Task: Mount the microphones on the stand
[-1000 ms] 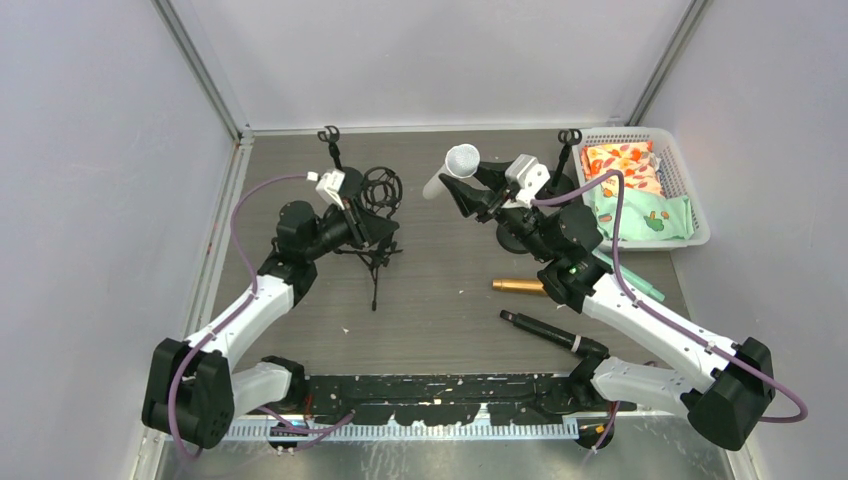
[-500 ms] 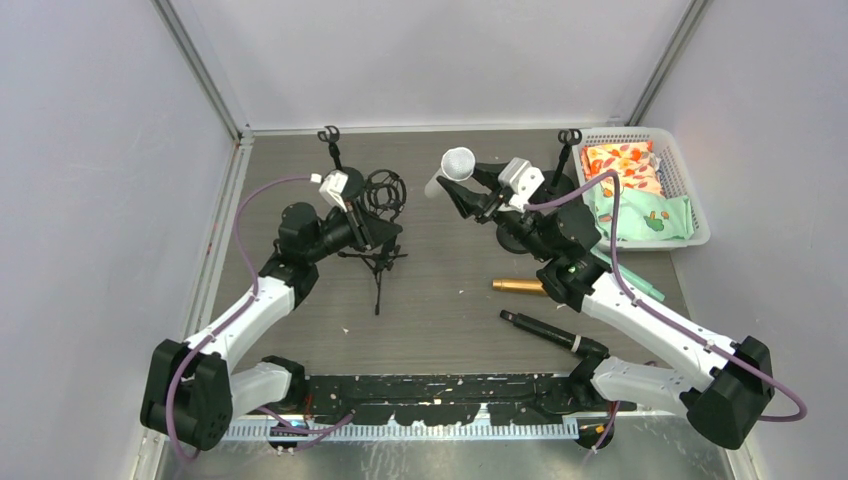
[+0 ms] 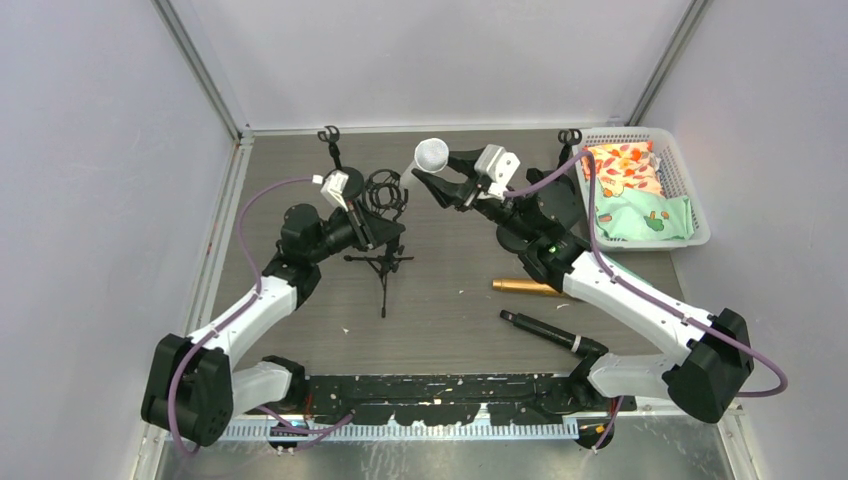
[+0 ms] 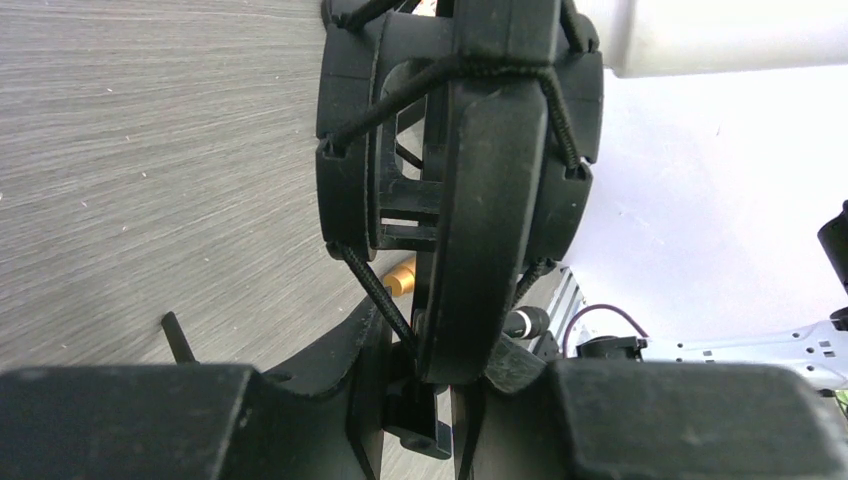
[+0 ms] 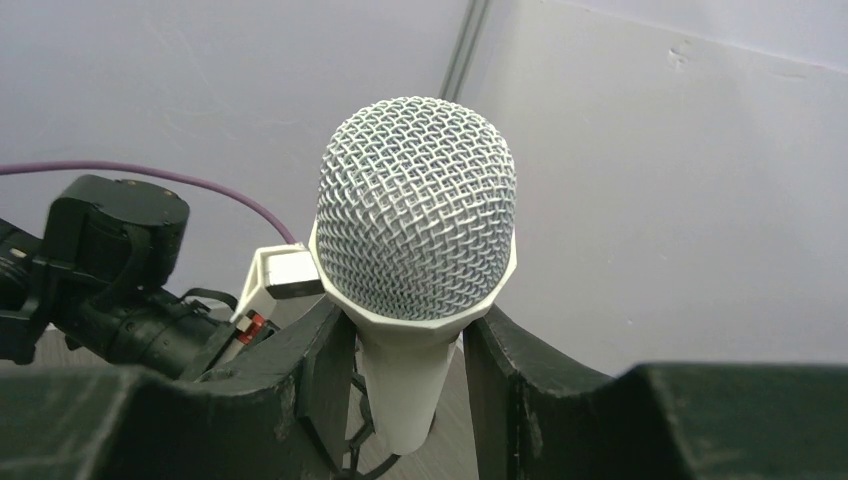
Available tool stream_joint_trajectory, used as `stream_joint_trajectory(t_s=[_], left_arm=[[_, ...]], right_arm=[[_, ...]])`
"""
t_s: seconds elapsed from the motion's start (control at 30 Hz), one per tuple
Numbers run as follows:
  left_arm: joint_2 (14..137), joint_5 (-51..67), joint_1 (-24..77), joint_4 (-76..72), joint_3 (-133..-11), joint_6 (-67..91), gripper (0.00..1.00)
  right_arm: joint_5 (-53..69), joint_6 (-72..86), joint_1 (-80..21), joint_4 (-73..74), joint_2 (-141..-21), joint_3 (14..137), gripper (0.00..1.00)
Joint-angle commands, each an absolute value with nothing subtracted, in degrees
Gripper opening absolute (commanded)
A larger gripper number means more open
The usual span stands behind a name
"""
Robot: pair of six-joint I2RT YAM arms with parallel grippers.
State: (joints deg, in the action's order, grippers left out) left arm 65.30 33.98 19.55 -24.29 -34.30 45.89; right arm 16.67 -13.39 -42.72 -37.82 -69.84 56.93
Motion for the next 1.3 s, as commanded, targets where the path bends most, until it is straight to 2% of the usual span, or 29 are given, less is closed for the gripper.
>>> stream_joint_trajectory(t_s=[0.0, 0.6, 1.27], left_arm=[[66.11, 33.44, 20.04, -29.08, -33.54, 50.52, 0.0], [68.25, 37.0, 20.04, -43.95, -32.47, 58.06, 0.0], [67.08, 36.94, 20.04, -47.21, -31.6, 59.75, 0.0]], right_arm=[[19.1, -14.53, -44.21, -42.45, -69.54, 61.24, 0.01], [20.08, -10.99, -45.22, -45.22, -72.67, 60.65, 0.01], [19.95, -10.46, -46.22, -41.05, -72.55, 56.93, 0.04]])
